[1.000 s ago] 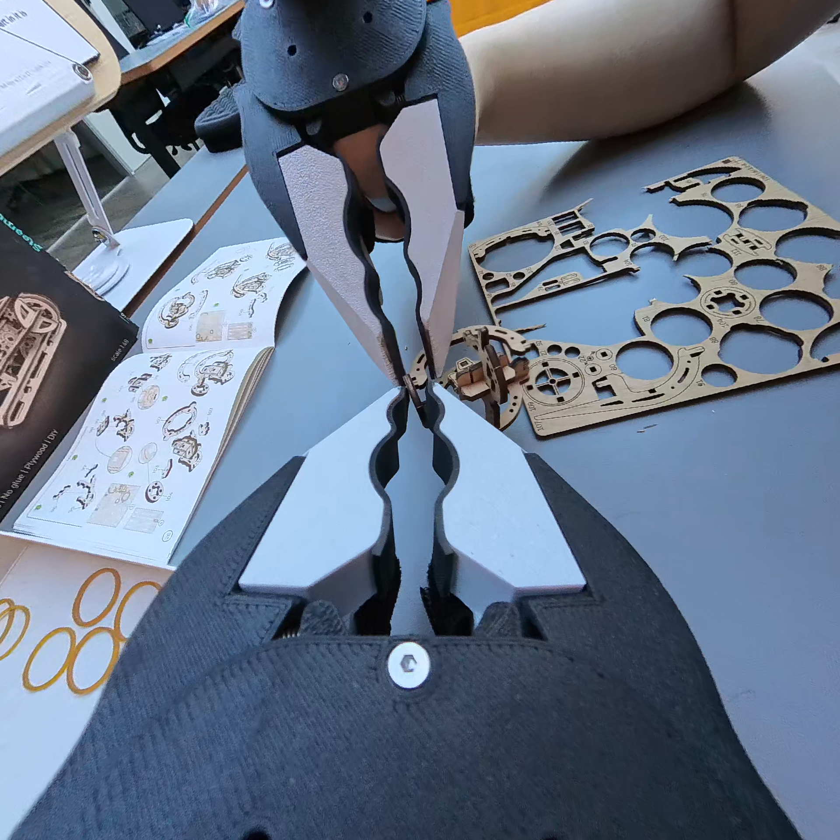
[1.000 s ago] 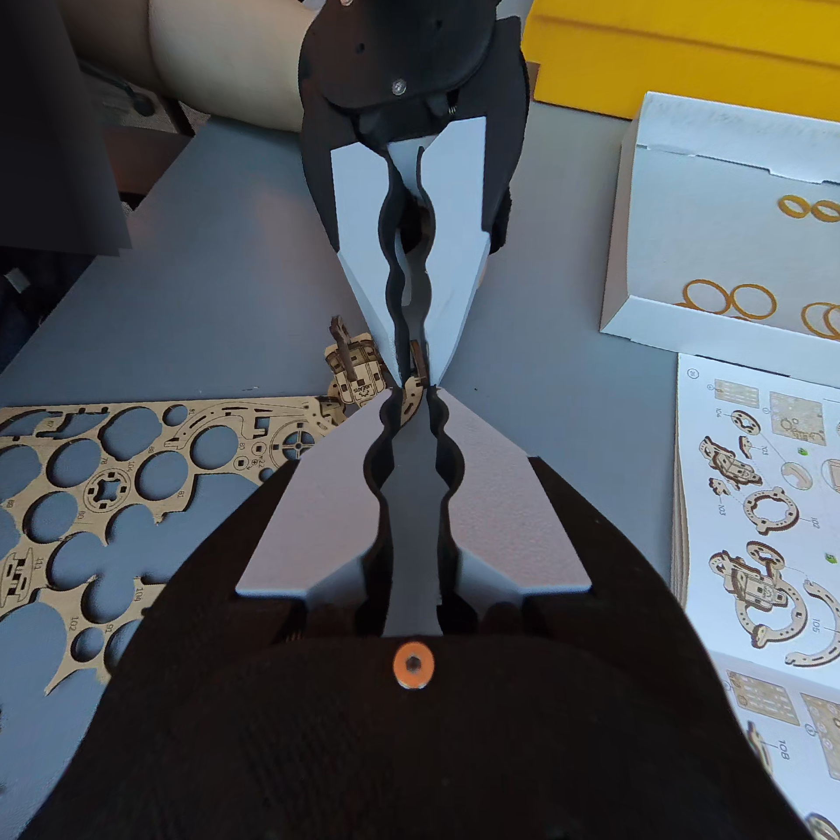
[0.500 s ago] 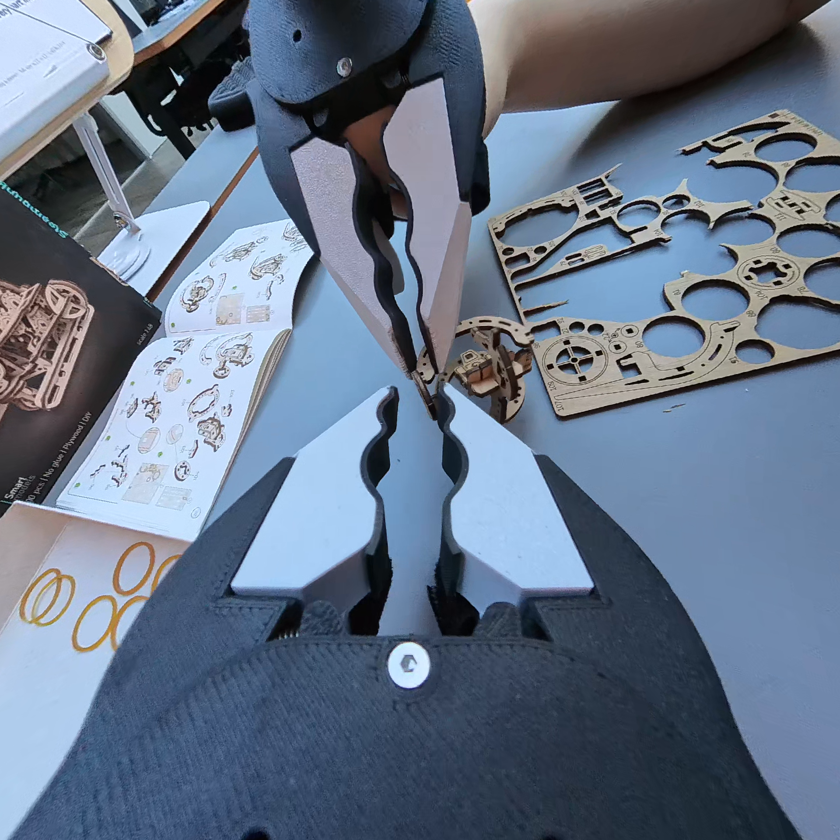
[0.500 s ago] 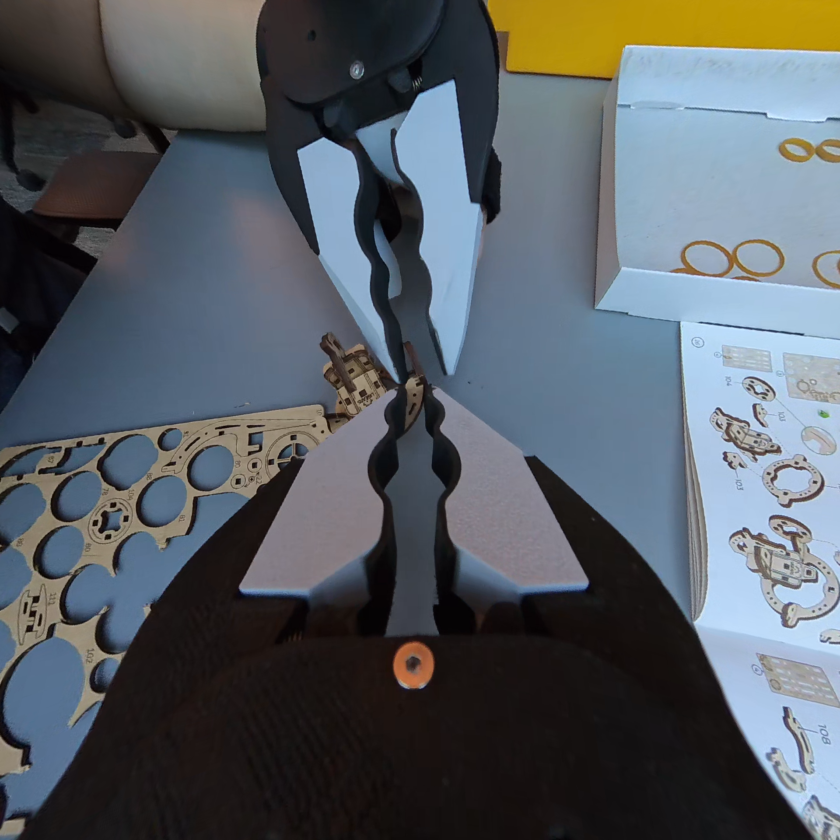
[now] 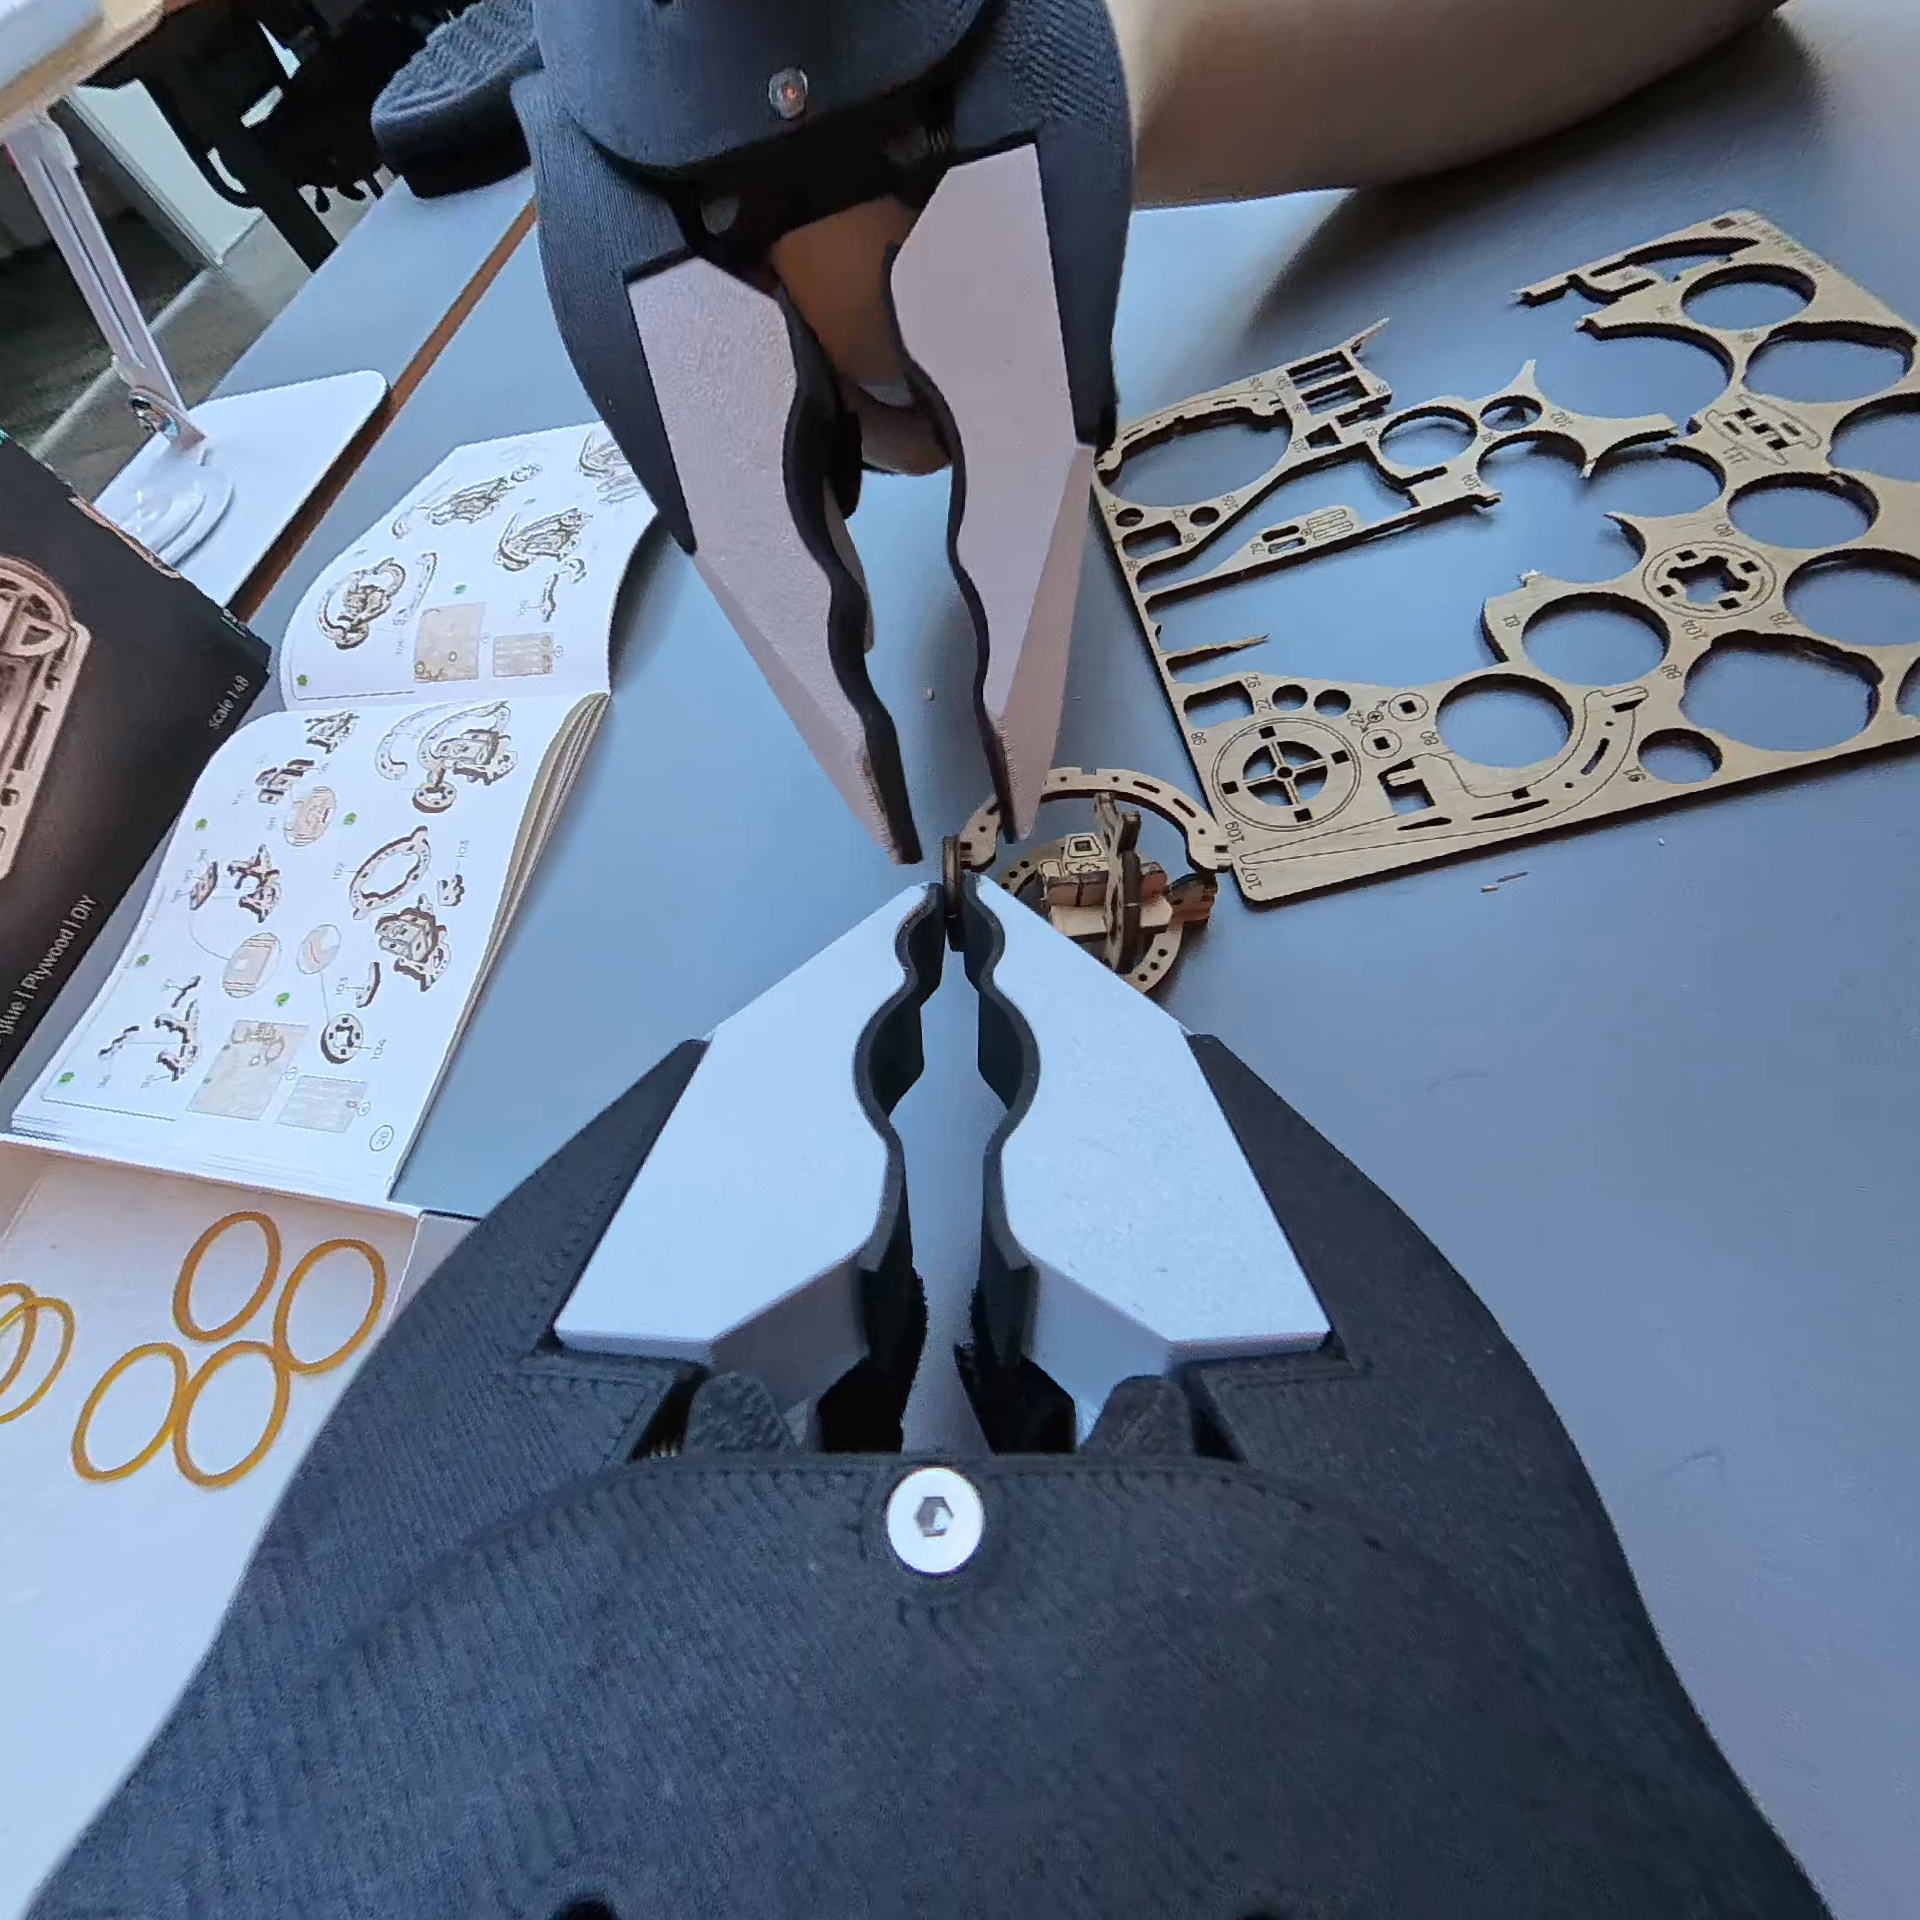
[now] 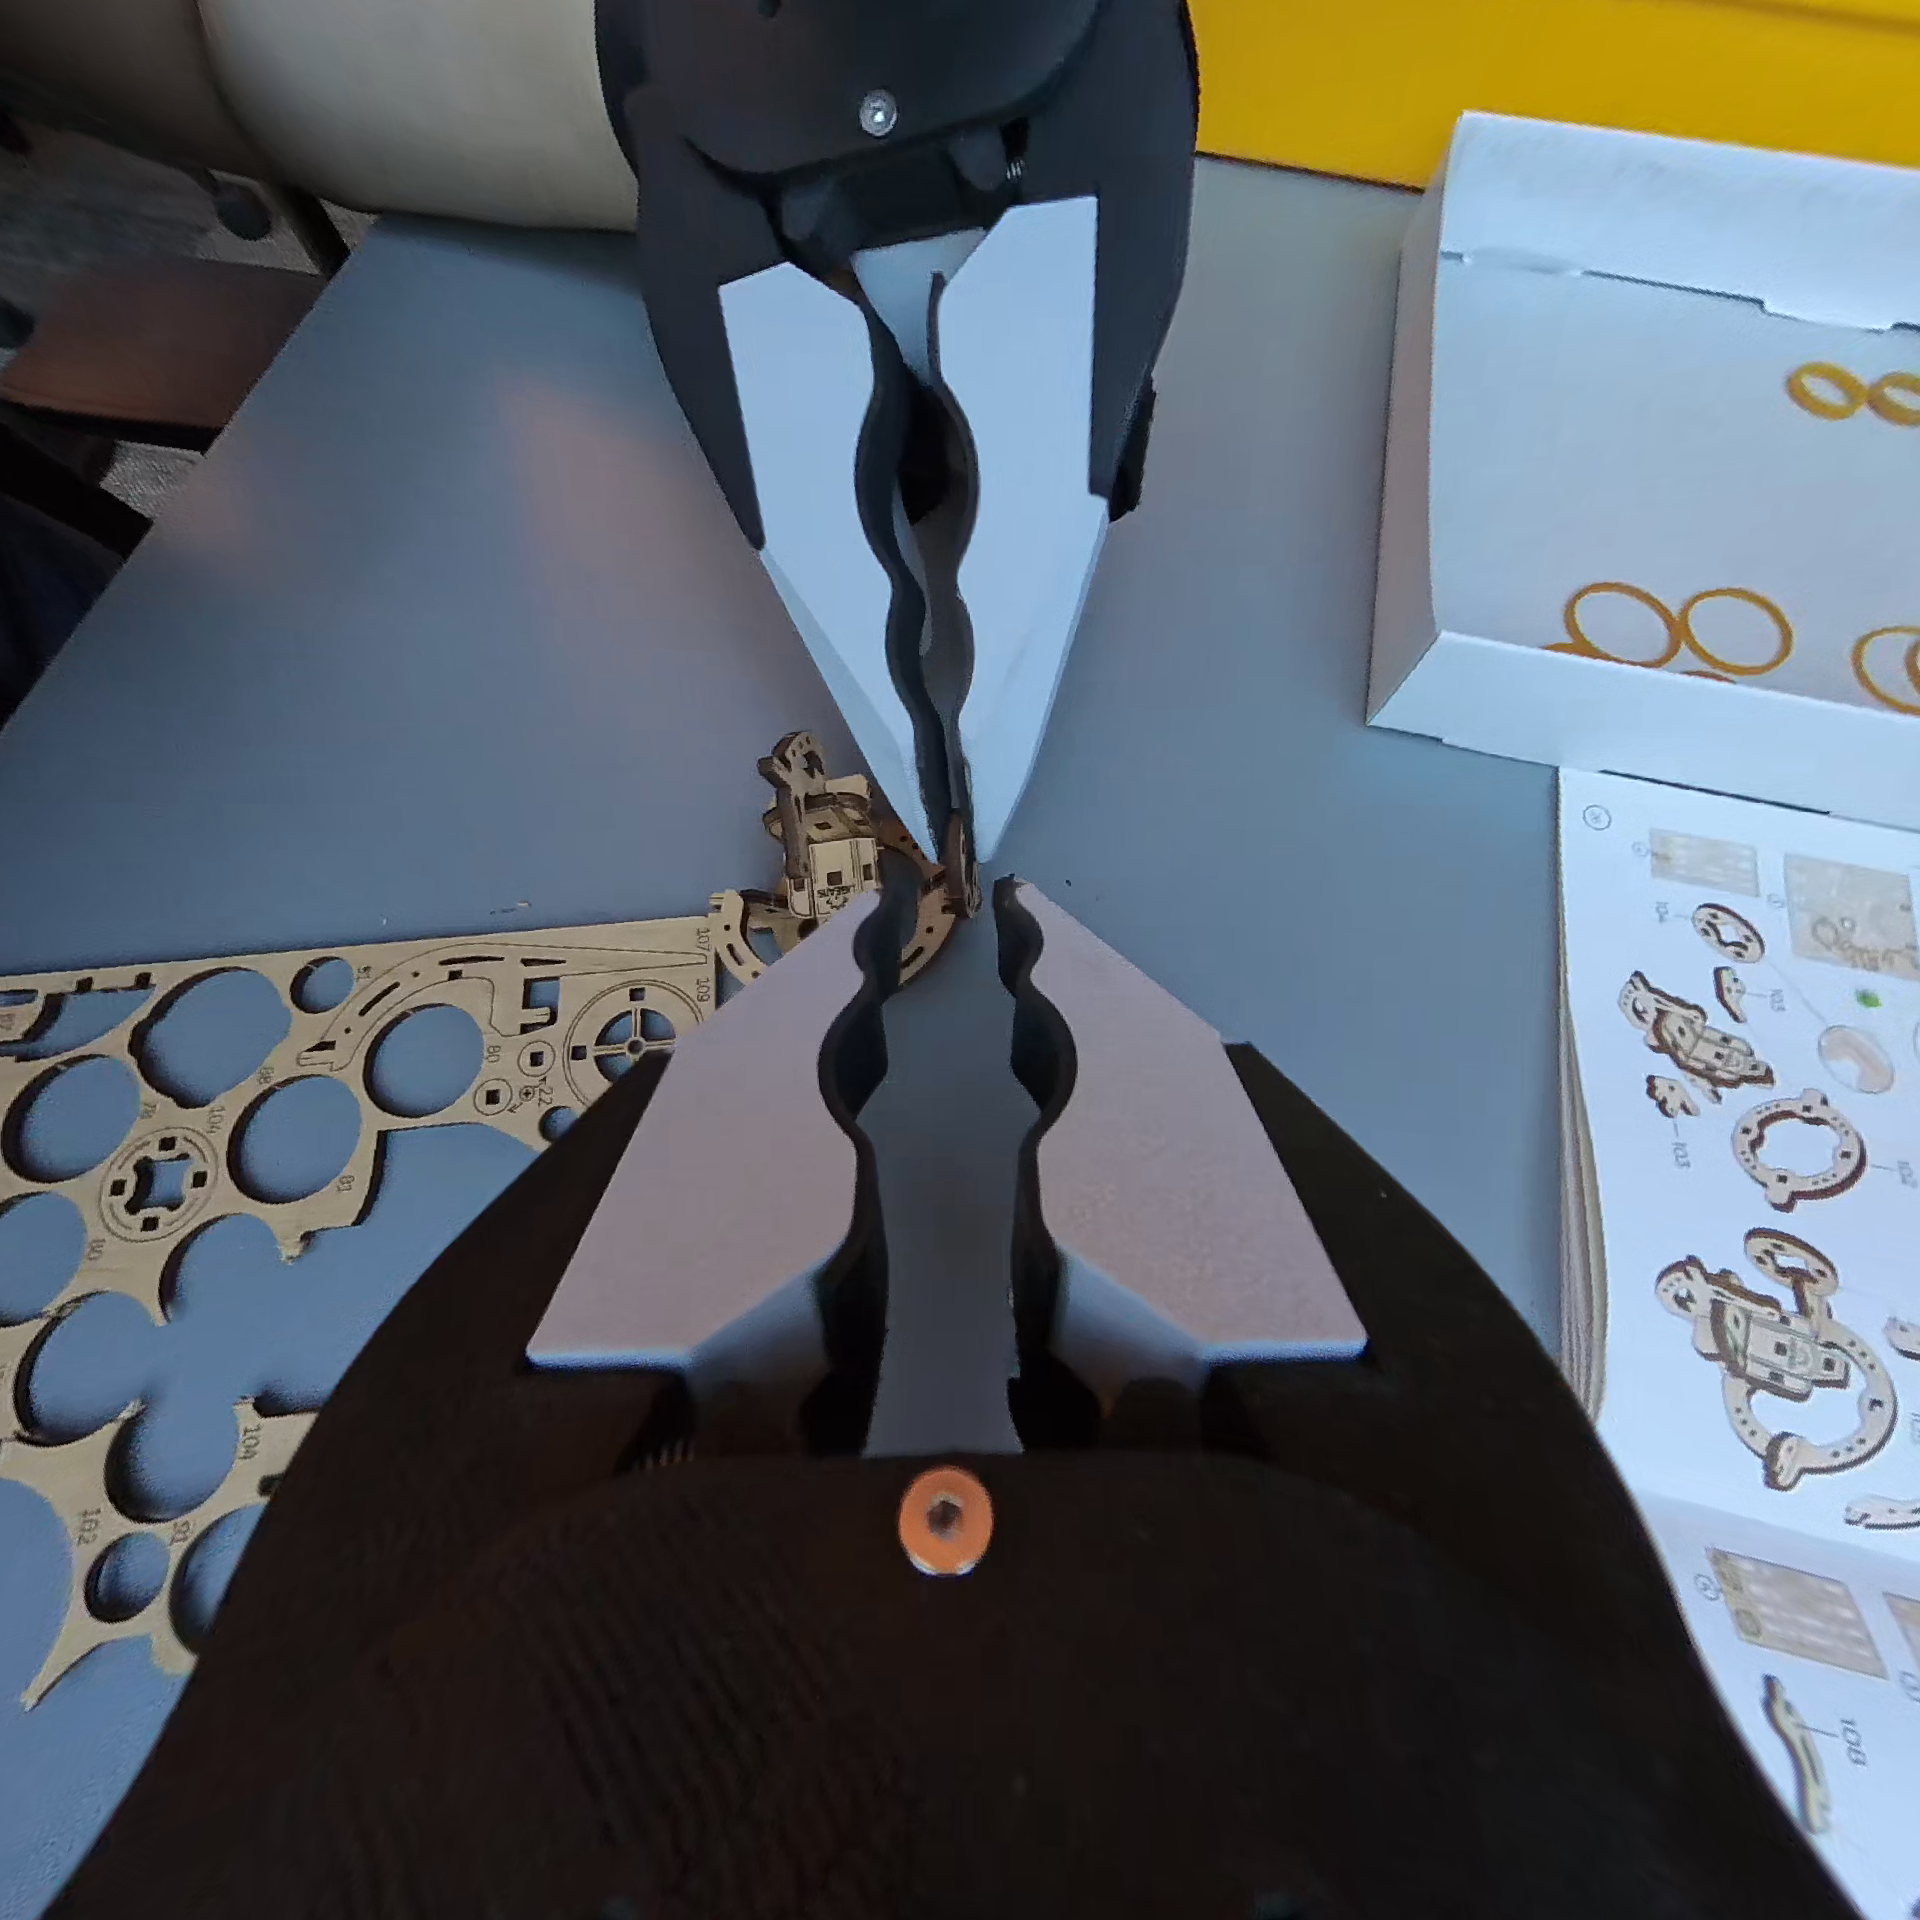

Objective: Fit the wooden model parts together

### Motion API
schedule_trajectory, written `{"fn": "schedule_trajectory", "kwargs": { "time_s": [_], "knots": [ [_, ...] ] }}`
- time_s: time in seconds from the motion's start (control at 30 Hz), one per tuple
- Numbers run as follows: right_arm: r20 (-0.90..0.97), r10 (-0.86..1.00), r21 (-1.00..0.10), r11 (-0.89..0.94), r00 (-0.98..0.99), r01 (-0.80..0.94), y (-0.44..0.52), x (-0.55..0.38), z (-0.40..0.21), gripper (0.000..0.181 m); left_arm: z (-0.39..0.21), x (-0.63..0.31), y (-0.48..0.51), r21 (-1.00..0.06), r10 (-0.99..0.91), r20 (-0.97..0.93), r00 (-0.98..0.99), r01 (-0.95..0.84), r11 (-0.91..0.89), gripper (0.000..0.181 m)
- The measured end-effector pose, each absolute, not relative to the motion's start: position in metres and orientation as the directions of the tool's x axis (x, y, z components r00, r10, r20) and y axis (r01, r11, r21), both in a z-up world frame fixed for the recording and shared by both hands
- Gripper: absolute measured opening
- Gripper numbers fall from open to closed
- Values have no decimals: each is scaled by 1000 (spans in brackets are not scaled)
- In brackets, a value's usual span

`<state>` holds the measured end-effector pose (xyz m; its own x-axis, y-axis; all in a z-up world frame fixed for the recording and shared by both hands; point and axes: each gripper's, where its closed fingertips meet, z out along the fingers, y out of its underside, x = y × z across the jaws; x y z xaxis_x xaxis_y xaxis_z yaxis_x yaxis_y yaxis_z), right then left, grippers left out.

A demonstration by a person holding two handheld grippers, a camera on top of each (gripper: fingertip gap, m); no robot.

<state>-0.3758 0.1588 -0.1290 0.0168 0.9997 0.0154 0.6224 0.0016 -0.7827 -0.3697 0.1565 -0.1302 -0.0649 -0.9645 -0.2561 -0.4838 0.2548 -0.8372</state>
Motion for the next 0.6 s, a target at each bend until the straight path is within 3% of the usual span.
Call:
{"fn": "schedule_trajectory", "kwargs": {
  "time_s": [0.6],
  "knots": [
    [143,989,-657,115,-27,745,155,-377,-142,8,-133,-368,154,-834,-970,-232,-76,-498,239,1]
  ]
}}
